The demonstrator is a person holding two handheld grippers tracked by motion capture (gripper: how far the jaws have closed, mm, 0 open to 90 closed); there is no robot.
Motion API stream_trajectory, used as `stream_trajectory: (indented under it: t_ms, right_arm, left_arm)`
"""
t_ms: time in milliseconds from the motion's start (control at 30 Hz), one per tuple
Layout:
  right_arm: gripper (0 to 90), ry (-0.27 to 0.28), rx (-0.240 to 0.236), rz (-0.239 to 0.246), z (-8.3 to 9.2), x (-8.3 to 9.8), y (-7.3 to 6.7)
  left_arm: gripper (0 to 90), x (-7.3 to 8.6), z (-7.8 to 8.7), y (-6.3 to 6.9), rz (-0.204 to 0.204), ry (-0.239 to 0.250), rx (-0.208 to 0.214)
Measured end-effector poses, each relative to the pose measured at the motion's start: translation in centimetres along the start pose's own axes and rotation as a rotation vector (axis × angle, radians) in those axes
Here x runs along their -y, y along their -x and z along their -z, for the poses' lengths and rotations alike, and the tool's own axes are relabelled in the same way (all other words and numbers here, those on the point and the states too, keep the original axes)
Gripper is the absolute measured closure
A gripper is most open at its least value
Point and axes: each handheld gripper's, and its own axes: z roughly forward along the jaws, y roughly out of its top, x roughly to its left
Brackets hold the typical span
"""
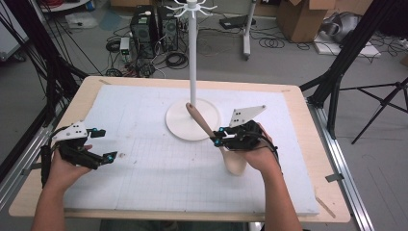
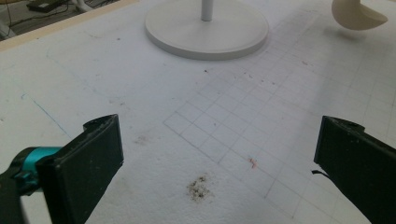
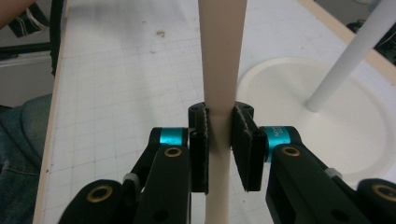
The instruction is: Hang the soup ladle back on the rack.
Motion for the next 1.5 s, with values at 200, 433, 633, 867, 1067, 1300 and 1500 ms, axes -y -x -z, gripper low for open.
stream_trajectory:
  t_ms: [200, 433, 633, 867, 1067, 1300, 1500]
  right_arm:
    - [77.7, 0.047, 0.027, -0.017, 1.9, -0.6, 0.8]
    - [77.7, 0.059, 0.068, -0.028, 4.3, -2.2, 2.0]
    - [77.7, 0.069, 0.094, -0.035, 6.0, -3.7, 3.0]
    - [77.7, 0.100, 0.093, -0.050, 7.2, -5.4, 4.3]
    - [77.7, 0.098, 0.100, -0.053, 7.8, -6.9, 5.4]
    - [77.7, 0.077, 0.118, -0.061, 8.2, -8.5, 6.5]
    - [77.7, 0.068, 0.139, -0.072, 8.5, -9.8, 7.5]
  left_arm:
    - [1.7, 0.0, 0.0, 0.0, 0.004, 0.000, -0.001]
    - [1.7, 0.0, 0.0, 0.0, 0.001, -0.001, 0.000]
    - [1.7, 0.0, -0.1, 0.1, 0.004, 0.000, 0.002]
    - [1.7, 0.0, -0.1, 0.1, 0.002, 0.000, 0.004]
    - [1.7, 0.1, 0.0, 0.0, 0.004, -0.002, 0.002]
    - [1.7, 0.1, 0.0, 0.0, 0.004, 0.000, 0.002]
    - [1.7, 0.2, 0.1, -0.1, 0.006, 0.000, 0.000]
